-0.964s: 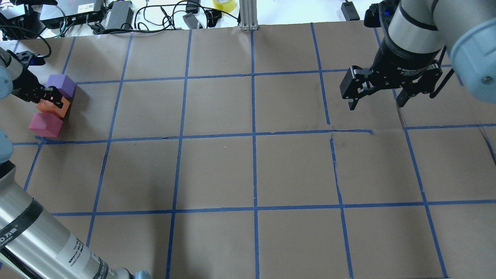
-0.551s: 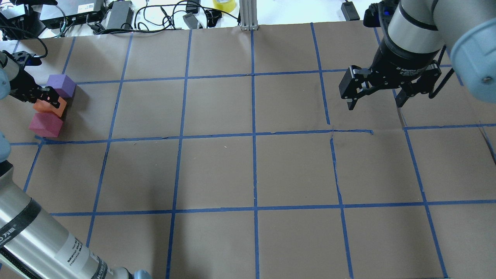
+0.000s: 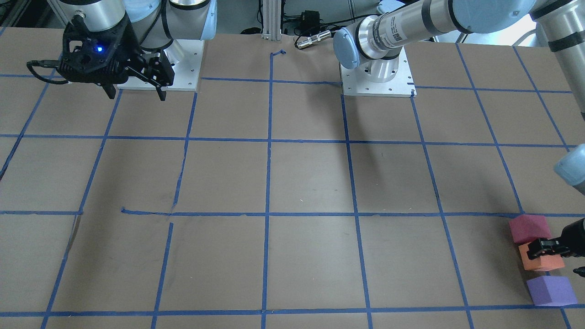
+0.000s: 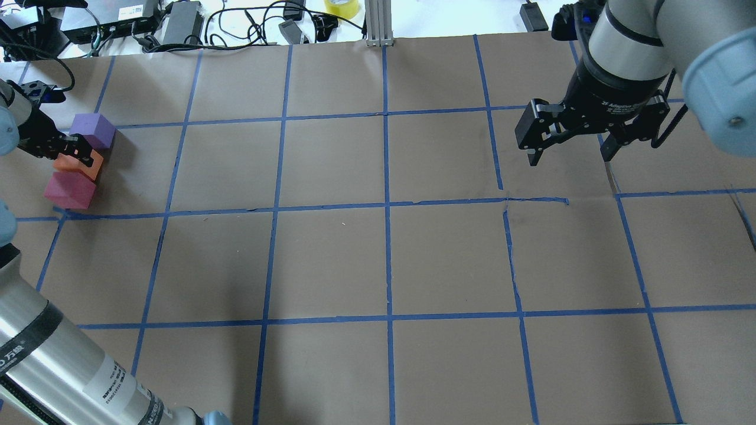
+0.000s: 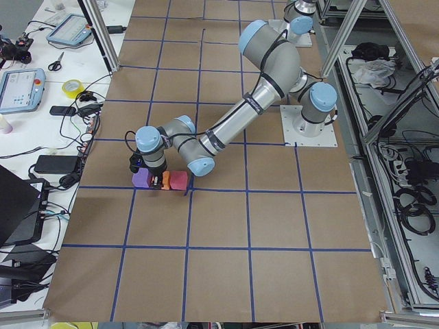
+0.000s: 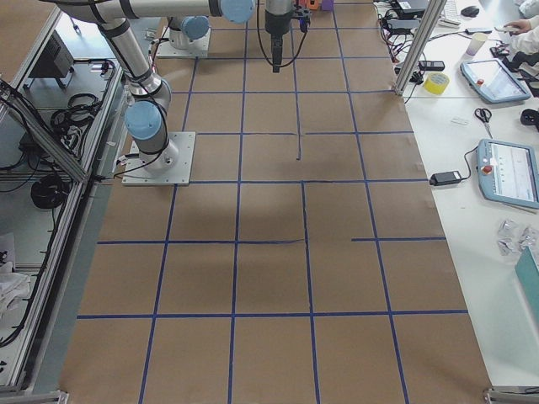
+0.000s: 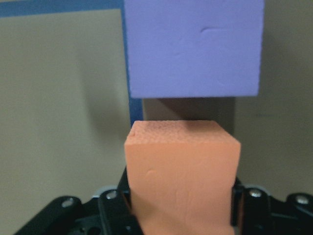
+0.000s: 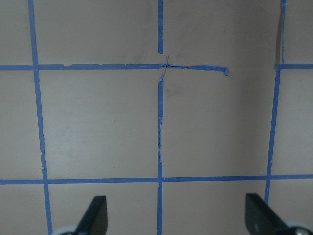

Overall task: Arrange blocks in a line
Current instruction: 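Lower the orange cube between the purple and pink cubes, then open the left gripper and lift it off the orange cube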

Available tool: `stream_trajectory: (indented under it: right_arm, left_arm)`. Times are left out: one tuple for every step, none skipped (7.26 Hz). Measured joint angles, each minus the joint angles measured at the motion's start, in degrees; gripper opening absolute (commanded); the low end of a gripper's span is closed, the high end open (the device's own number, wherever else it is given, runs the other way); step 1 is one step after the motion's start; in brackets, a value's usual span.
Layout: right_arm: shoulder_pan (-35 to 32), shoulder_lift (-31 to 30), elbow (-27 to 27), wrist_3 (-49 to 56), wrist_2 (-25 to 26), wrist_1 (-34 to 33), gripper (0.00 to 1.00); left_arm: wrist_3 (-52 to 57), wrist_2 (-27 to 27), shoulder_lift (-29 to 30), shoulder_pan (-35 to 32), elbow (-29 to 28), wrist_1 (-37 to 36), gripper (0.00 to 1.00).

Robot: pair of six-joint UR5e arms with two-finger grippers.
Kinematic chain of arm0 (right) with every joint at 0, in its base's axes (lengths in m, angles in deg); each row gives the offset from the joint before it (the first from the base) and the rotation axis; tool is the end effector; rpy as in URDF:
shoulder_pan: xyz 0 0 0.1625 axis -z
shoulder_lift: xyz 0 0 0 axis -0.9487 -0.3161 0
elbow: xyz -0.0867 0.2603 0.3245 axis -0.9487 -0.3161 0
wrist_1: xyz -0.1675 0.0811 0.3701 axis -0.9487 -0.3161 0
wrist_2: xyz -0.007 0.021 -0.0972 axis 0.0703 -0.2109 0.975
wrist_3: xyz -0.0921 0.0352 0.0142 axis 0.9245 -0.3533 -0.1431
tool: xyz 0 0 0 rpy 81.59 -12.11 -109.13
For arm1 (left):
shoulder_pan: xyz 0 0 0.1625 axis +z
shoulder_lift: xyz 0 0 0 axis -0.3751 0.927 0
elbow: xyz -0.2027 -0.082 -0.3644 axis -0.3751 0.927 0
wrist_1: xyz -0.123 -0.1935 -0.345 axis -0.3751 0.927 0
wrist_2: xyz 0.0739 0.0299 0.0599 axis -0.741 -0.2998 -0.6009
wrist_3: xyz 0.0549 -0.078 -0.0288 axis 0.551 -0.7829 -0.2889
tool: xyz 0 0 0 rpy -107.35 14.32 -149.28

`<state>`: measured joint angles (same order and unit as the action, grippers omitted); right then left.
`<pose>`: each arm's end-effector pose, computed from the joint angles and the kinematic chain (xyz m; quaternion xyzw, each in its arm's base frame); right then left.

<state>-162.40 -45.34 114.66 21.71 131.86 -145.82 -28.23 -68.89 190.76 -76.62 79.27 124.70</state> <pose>0.1366 -0.4508 0.4942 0.0036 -0.9999 -0.0055 0.0159 0.3152 -0.6731 0.1971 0.0214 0.9996 -0.0150 0.0120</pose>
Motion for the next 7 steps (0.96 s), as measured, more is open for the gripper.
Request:
stream_trajectory:
  right_arm:
    - [0.0,0.1,0.0,0.1,0.1,0.0,1.00]
    - [0.0,0.1,0.0,0.1,0.1,0.0,1.00]
    - [0.0,0.1,0.0,0.2,0.1,0.1,1.00]
    - [0.0,0.1,0.0,0.2,0.1,0.1,1.00]
    - [0.0,0.1,0.0,0.2,0.2,0.1,1.00]
    - [0.0,0.1,0.0,0.2,0.2,0.0,1.00]
    - [0.0,0.1,0.0,0.2,0.2,0.0,1.00]
  left_arm:
    - [-0.1,0.2,0.0,0.0,0.0,0.0,0.00]
    - [-0.2,0.4,0.0,0.0,0.1,0.0,0.00]
    - [-0.2,0.5,0.0,0.0,0.2,0.0,0.00]
    - [-0.1,0.5,0.0,0.0,0.3,-0.1,0.07]
    - [-0.1,0.5,0.0,-0.1,0.4,-0.2,0.88]
    - [-0.1,0.5,0.0,-0.1,0.6,-0.2,1.00]
    - [0.1,0.4,0.1,-0.1,1.1,-0.1,1.00]
